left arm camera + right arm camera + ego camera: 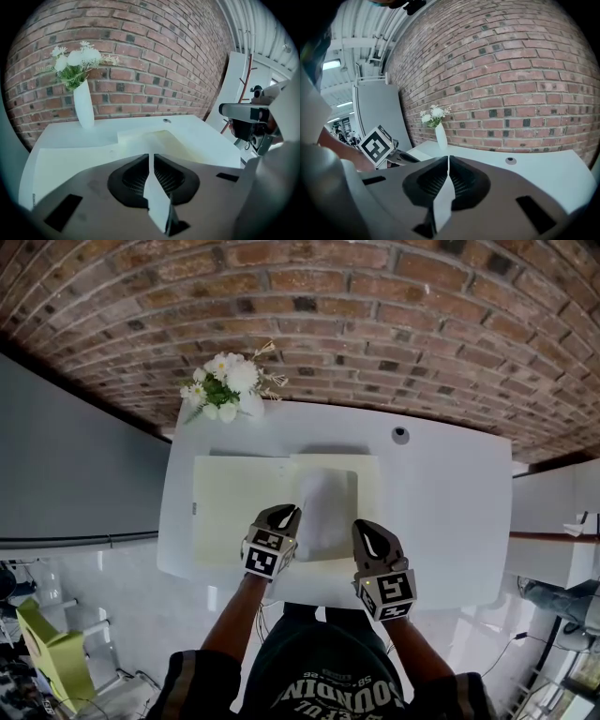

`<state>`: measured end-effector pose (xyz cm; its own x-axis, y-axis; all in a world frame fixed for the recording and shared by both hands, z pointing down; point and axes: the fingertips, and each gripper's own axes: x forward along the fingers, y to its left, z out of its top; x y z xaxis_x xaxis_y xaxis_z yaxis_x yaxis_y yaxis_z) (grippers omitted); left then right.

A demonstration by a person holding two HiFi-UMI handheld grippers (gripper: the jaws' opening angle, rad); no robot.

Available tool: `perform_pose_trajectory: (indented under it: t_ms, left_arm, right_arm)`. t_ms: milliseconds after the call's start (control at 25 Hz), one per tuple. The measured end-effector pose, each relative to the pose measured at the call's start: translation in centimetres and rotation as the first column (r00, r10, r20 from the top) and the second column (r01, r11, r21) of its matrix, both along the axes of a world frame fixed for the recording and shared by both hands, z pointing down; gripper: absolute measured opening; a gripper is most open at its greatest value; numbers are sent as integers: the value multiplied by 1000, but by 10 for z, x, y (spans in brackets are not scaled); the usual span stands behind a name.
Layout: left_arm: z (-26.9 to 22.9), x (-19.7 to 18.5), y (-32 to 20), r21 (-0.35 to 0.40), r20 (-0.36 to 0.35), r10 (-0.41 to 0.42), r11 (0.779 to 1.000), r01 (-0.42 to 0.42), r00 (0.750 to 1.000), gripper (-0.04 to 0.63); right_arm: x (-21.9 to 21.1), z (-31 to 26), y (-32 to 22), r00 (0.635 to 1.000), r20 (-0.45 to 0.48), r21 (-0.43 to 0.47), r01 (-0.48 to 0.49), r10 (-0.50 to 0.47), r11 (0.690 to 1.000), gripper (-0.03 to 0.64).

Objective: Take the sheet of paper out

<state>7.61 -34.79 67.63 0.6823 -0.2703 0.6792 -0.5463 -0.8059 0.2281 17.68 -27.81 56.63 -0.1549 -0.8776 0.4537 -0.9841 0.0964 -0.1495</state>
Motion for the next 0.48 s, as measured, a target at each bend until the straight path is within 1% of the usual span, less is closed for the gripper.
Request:
perform_pose_trajectory:
  t_ms: [80, 120, 160, 200, 360, 480]
  left_arm:
    - [8, 1, 1, -7, 25, 10, 1000, -10, 1000, 16]
    - [12, 2, 2, -13, 36, 11, 1000, -10, 999, 47]
    - [16, 2, 2, -22, 44, 10, 1000, -9, 999, 105]
    - [20, 3, 3, -33, 52, 10, 999, -8, 999, 138]
    - [30, 5, 5, -68, 64, 13, 998, -9, 998, 141]
    - [36, 6, 5, -67, 82, 17, 998, -12, 996, 141]
  right_arm:
    - [0, 2, 1, 1000, 5, -6, 1, -1, 1000, 71]
    - [1, 3, 1, 1000, 7, -10, 1, -1, 1000, 71]
    - [1, 4, 2, 1000, 9, -14, 2, -2, 1000, 71]
    - [2, 6, 3, 1000, 10, -18, 2, -2, 1000, 71]
    - [2, 9, 4, 1000, 14, -29, 6, -6, 1000, 71]
    - [3, 14, 8, 1000, 20, -55, 12, -10, 998, 71]
